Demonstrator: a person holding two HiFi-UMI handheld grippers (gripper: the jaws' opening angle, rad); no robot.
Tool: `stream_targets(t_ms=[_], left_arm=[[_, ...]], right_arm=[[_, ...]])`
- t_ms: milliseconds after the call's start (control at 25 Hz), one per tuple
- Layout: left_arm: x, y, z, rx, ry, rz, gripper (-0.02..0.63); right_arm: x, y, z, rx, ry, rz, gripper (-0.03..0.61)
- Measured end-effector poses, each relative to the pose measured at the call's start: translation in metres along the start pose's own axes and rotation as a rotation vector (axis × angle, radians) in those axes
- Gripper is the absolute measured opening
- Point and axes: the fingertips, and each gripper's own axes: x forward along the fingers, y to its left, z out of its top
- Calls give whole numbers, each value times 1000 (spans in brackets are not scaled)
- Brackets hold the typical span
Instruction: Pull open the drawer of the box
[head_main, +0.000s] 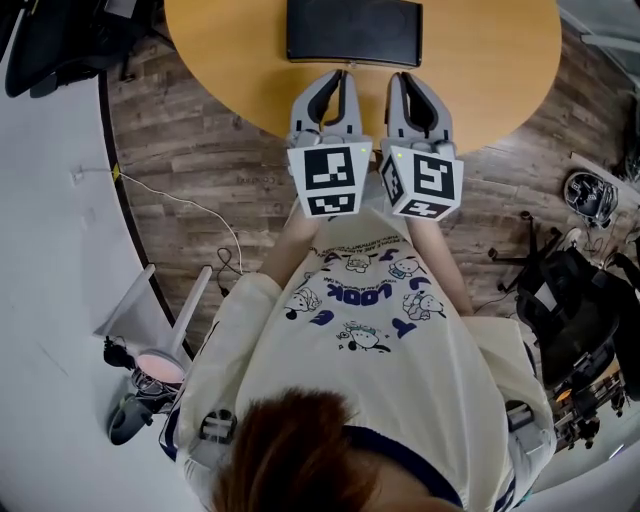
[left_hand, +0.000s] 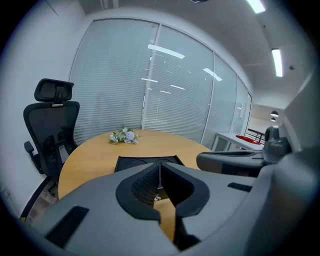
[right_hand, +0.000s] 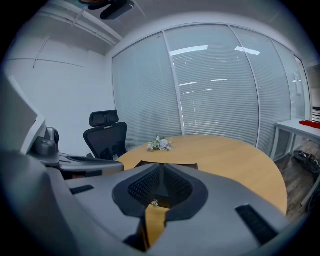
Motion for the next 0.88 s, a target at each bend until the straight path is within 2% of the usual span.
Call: stream_targets(t_ms=[560, 880], left_arm=[[31, 1, -28, -23, 91, 29, 21], [44, 2, -55, -48, 178, 13, 23]], right_arm=[[27, -23, -18, 16, 62, -2, 43], [32, -27, -29, 27, 88, -1, 43]])
